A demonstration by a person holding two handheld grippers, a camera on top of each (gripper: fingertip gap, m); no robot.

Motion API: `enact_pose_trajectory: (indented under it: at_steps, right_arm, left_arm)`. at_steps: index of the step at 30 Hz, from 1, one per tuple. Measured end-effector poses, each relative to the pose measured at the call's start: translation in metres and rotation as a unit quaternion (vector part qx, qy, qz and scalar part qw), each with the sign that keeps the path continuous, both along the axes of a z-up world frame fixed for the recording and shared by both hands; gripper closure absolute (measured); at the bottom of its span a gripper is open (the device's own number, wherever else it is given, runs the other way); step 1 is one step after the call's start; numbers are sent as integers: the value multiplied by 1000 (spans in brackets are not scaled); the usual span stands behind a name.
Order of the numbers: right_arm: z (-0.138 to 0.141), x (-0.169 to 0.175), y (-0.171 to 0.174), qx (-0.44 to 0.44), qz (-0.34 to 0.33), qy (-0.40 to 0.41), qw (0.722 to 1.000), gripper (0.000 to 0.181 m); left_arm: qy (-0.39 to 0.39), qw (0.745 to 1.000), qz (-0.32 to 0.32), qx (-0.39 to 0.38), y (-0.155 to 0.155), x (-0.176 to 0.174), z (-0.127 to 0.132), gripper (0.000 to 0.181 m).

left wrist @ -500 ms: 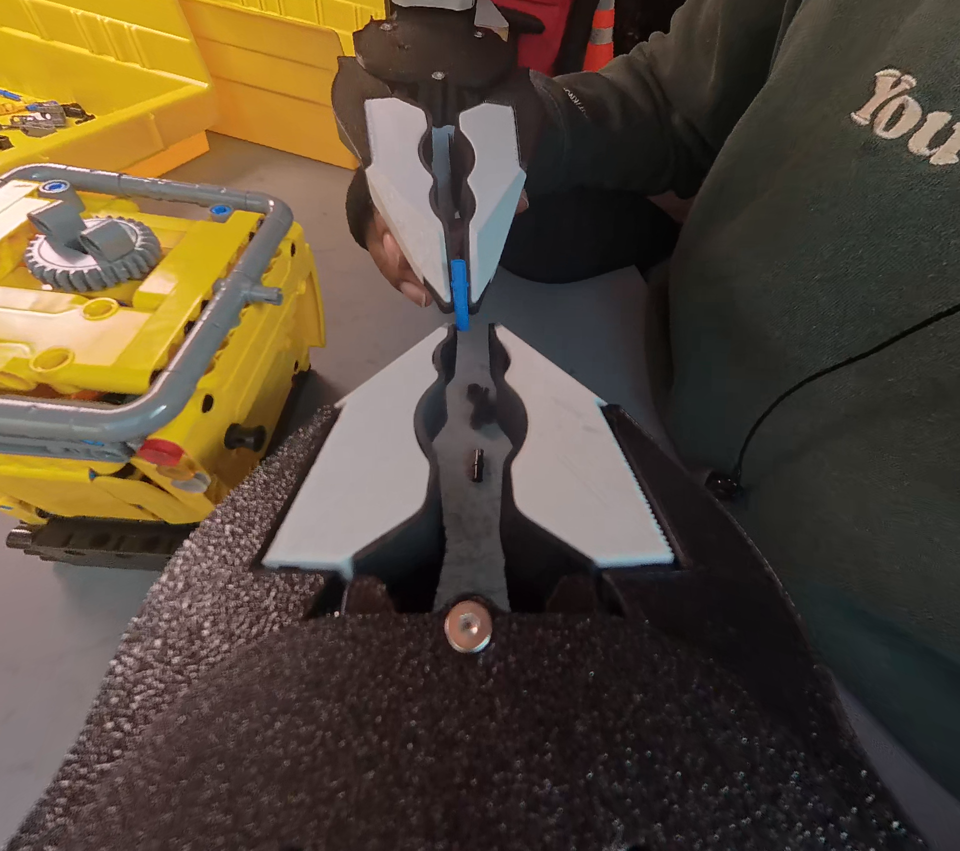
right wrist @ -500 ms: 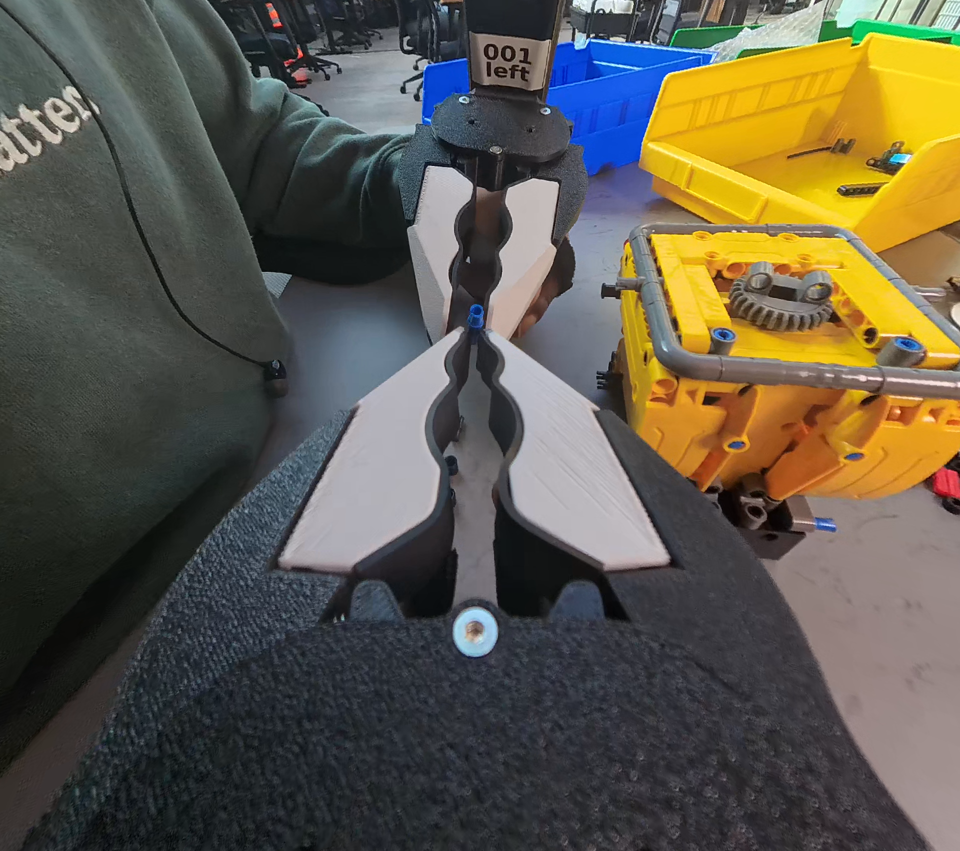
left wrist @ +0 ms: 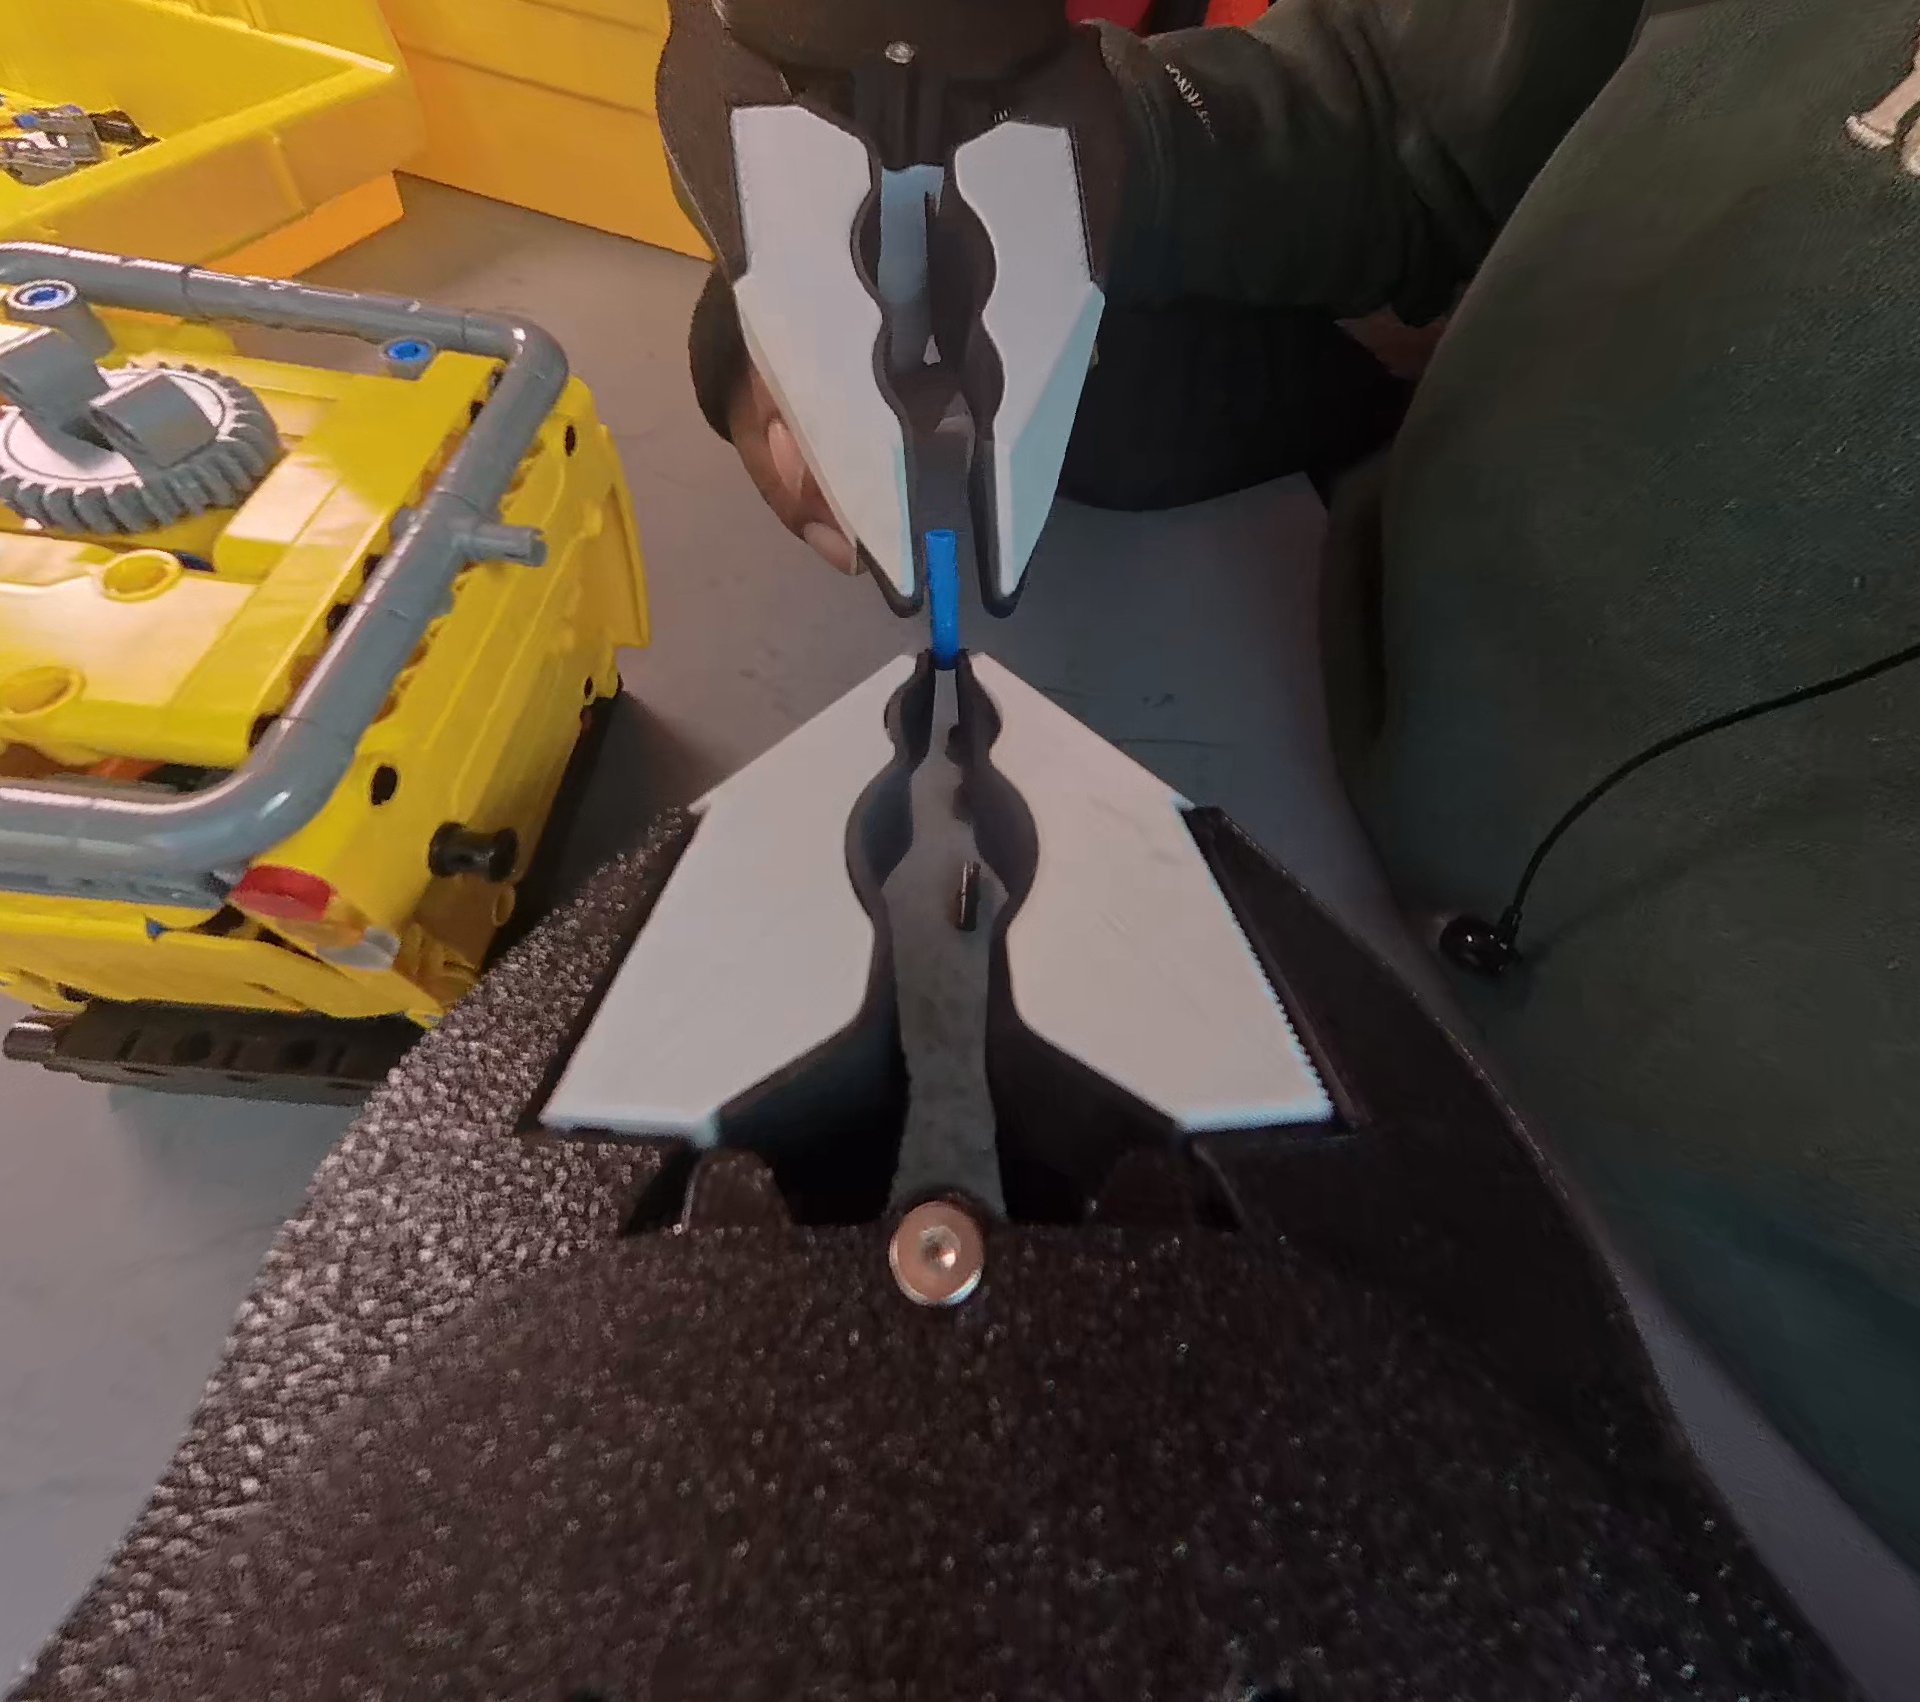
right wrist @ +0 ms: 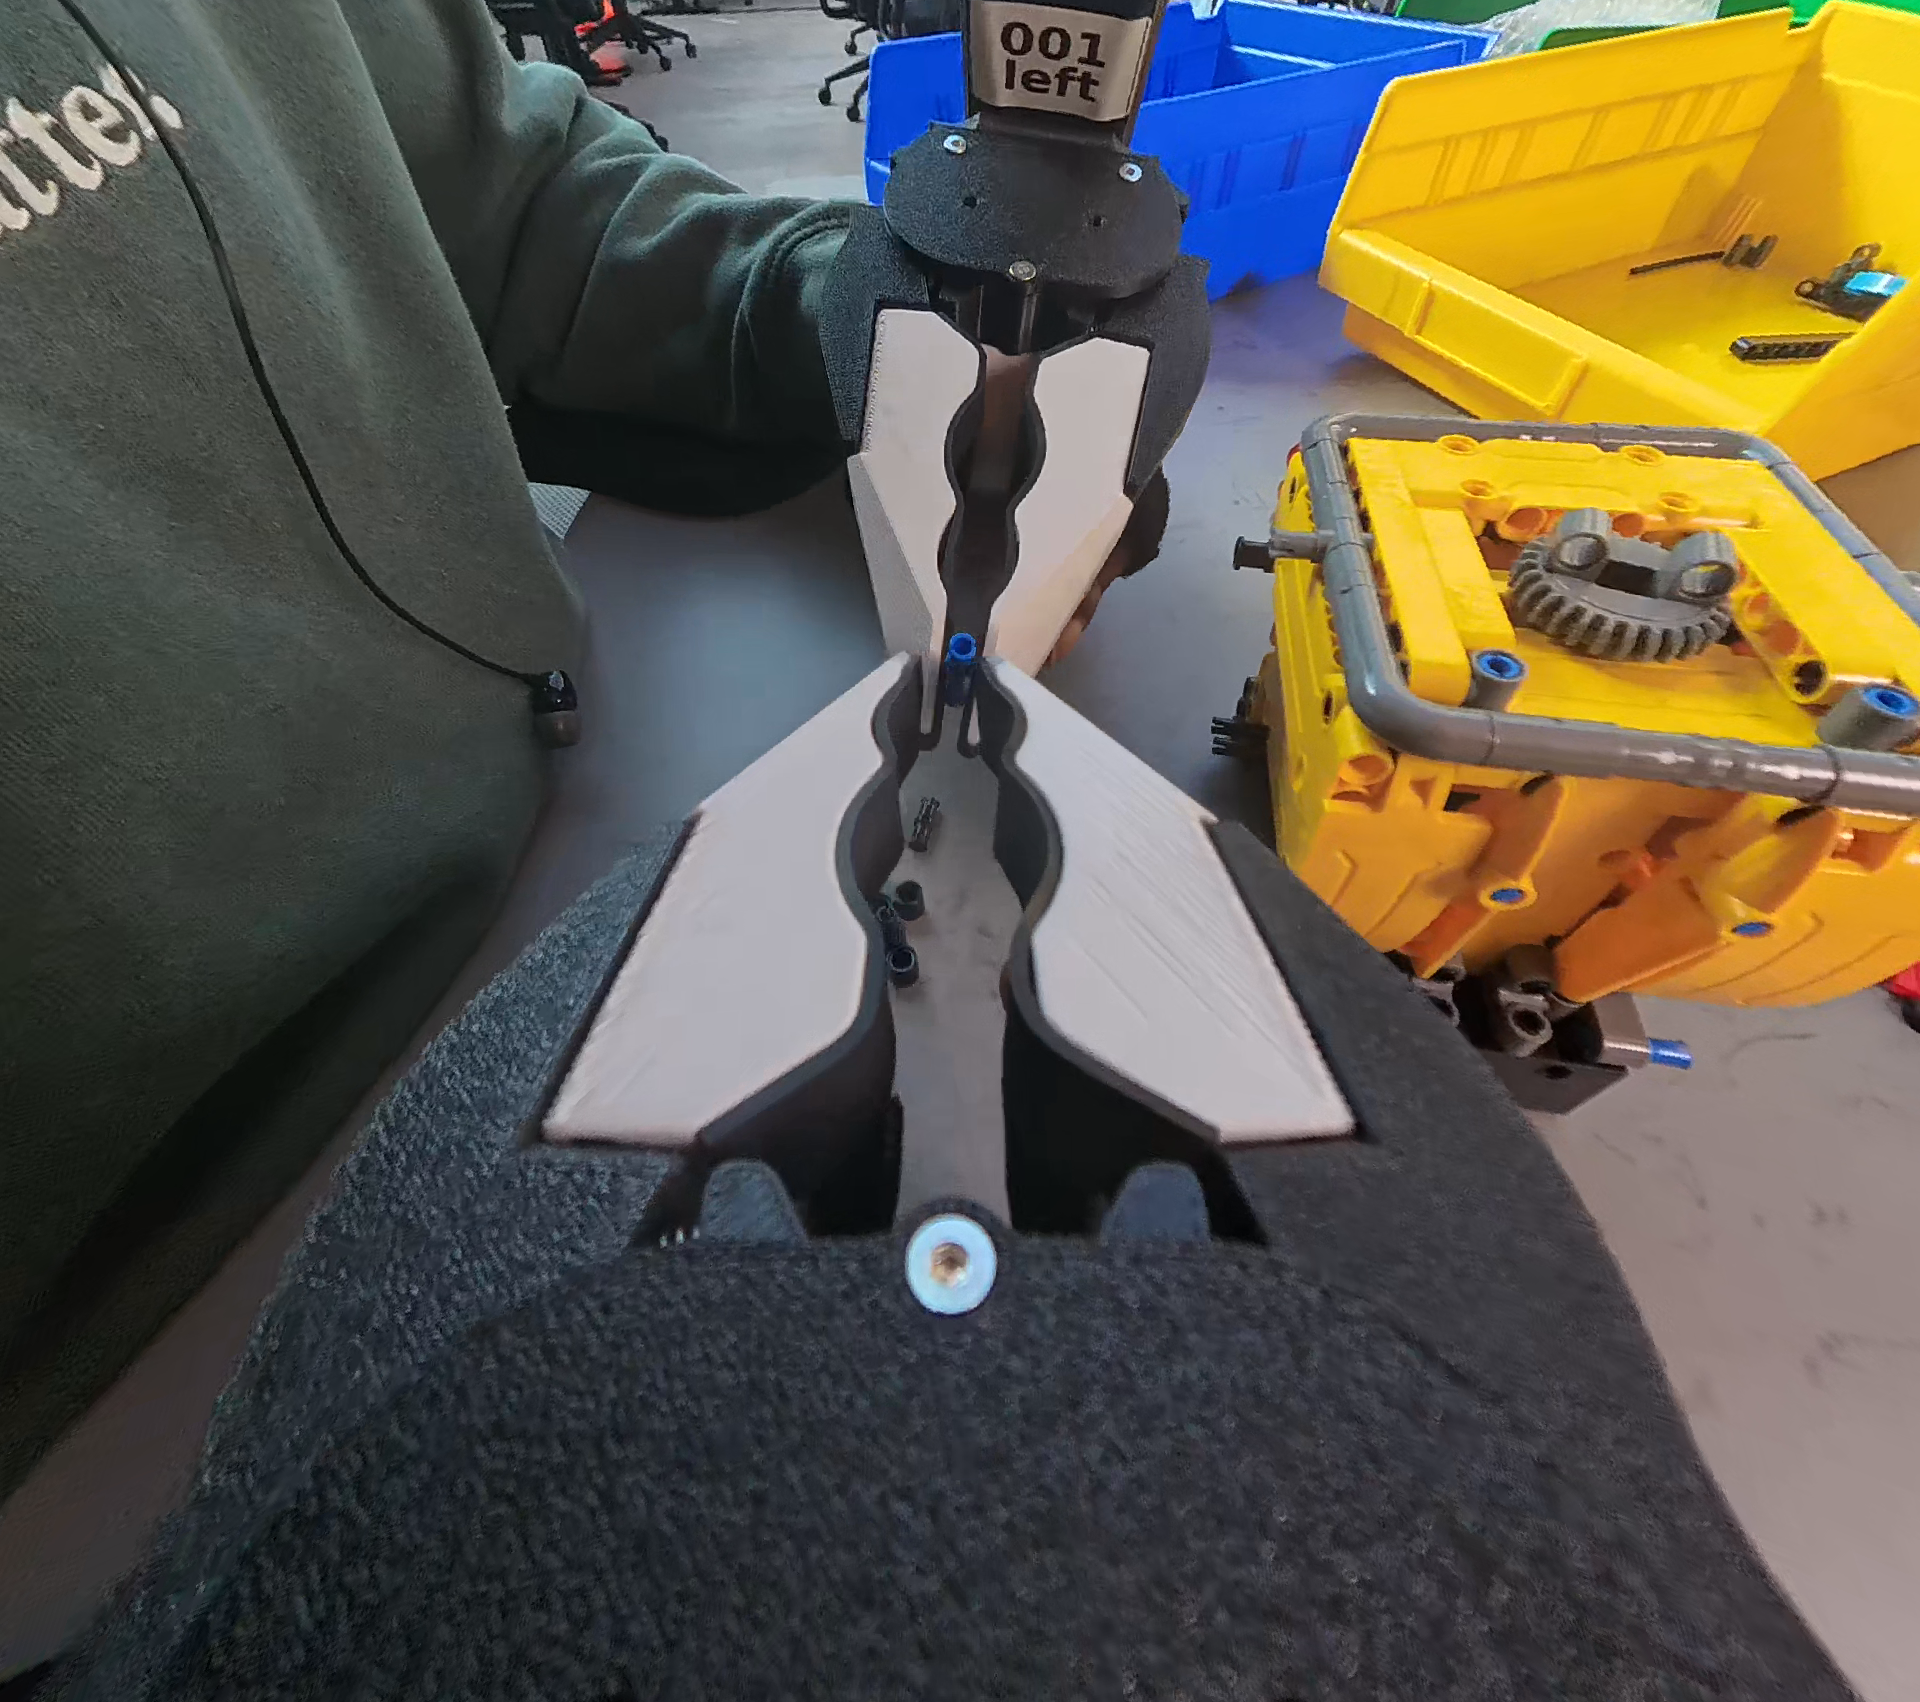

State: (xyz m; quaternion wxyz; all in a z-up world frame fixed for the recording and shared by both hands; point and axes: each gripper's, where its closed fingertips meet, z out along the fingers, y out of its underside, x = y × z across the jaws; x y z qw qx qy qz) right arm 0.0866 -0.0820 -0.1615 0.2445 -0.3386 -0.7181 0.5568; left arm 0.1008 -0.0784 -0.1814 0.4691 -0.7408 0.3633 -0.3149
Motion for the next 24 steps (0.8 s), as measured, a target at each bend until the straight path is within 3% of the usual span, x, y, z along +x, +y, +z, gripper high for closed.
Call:
enact_pose_trajectory:
  at_steps: [10,19,24]
  right_arm:
    - [-6,1,-4,26,6,-22,999,176]
    - [-51,19,-7,162,51,-147,974,177]
    - [-54,20,-10,195,74,-171,963,177]
  left_arm:
    - [30,999,-7,-9,-3,2,-9,179]
    - [118,991,-21,-57,-11,3,-42,169]
    - [158,985,-24,-66,-8,3,-55,168]
